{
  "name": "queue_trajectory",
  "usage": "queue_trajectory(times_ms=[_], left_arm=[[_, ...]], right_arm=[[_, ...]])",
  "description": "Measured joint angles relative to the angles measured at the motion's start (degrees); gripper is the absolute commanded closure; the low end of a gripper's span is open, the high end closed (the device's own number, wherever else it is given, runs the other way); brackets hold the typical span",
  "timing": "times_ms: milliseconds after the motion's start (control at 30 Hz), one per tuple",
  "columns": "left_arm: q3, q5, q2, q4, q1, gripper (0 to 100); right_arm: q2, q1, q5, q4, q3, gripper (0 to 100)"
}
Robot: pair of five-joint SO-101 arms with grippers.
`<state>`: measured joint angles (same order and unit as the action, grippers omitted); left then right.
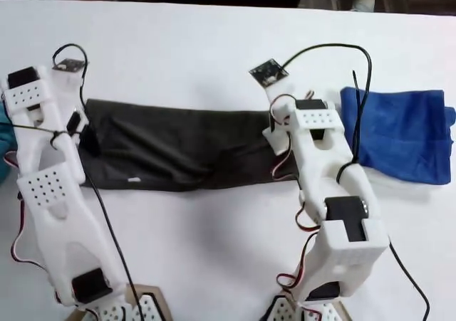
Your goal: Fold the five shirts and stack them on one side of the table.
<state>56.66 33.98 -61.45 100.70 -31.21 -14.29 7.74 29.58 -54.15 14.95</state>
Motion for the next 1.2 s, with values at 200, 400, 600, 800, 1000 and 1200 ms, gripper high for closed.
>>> queue_trajectory(times_ms=[200,400,600,800,1000,1200], left_arm=[[0.4,0.0,-0.5,0.3,1.1,75],[0.4,0.3,-0.7,0.4,3.7,75],[0.4,0.3,-0.7,0.4,4.5,76],[-1.0,0.7,-0.5,0.7,5.2,96],[-5.7,3.6,-0.1,0.9,7.3,98],[-6.5,3.7,1.2,0.9,6.1,98]], right_arm=[[0.0,0.0,-0.4,0.0,0.0,96.3],[5.6,-1.2,-3.5,-2.1,1.8,96.1],[15.2,-6.1,-3.6,3.9,11.5,96.1],[21.1,-6.4,-3.8,7.3,17.8,96.1],[22.3,-6.4,-3.8,7.3,18.0,96.1],[22.4,-6.4,-3.8,7.4,18.8,96.1]])
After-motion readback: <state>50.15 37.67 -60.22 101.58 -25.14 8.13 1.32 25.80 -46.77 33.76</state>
